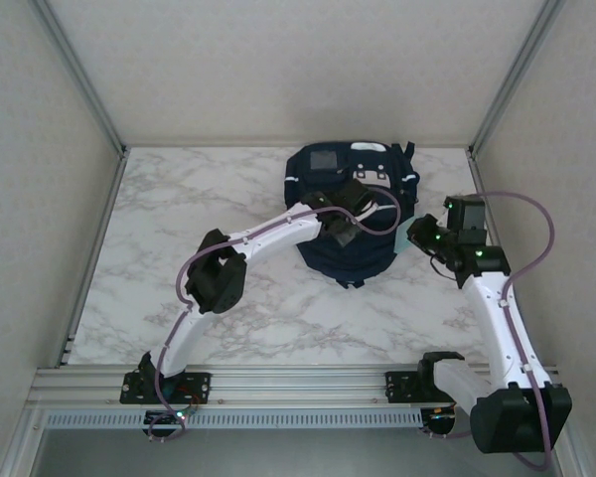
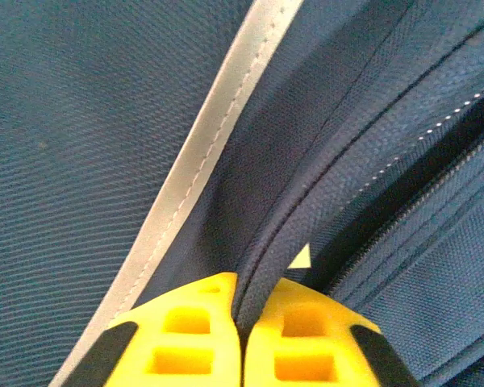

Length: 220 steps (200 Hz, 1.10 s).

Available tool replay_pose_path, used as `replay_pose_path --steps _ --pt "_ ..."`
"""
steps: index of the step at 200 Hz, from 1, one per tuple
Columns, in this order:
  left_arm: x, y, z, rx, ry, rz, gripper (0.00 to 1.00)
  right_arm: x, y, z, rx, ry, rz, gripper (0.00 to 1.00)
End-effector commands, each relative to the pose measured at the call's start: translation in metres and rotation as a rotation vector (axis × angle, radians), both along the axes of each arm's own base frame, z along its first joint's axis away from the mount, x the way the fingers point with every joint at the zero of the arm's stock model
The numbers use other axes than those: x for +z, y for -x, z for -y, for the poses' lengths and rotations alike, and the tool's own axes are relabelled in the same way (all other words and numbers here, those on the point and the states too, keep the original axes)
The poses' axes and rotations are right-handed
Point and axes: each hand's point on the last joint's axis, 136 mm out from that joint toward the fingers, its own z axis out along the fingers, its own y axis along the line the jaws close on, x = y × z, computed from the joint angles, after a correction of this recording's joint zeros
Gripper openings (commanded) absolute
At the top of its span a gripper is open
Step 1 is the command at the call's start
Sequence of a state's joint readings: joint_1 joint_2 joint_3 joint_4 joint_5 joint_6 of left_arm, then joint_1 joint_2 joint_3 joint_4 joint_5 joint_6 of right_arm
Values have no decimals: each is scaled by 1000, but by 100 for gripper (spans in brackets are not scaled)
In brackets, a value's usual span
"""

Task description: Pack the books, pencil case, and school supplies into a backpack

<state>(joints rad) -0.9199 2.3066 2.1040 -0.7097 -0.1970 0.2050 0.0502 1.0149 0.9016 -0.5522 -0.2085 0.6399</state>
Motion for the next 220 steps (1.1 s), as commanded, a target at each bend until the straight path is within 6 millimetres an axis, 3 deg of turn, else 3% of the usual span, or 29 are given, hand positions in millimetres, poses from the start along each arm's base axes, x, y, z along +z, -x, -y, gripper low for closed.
replay_pose_path --steps 1,34,60,93,120,154,183,196,220 --pt "30 -10 0 74 54 30 0 0 -13 -20 4 -187 54 0" --pt "72 -5 6 95 180 -38 0 -2 -37 -36 2 -358 115 0" --pt "94 -3 10 107 273 -115 0 -1 -56 -41 -42 -452 169 0" --pt "110 3 15 112 339 -158 0 1 -79 -49 -80 -489 228 0" --pt "117 8 18 115 374 -191 0 0 -102 -68 -77 -542 258 0" --pt "129 18 25 115 440 -250 0 -23 -124 -89 -121 -540 213 0" --pt "133 18 28 128 473 -269 0 -51 -130 -77 -250 -500 188 12" --pt "131 18 28 135 472 -271 0 -58 -126 -73 -274 -492 164 36" --pt "126 15 26 156 461 -268 0 -58 -109 -69 -263 -414 94 51"
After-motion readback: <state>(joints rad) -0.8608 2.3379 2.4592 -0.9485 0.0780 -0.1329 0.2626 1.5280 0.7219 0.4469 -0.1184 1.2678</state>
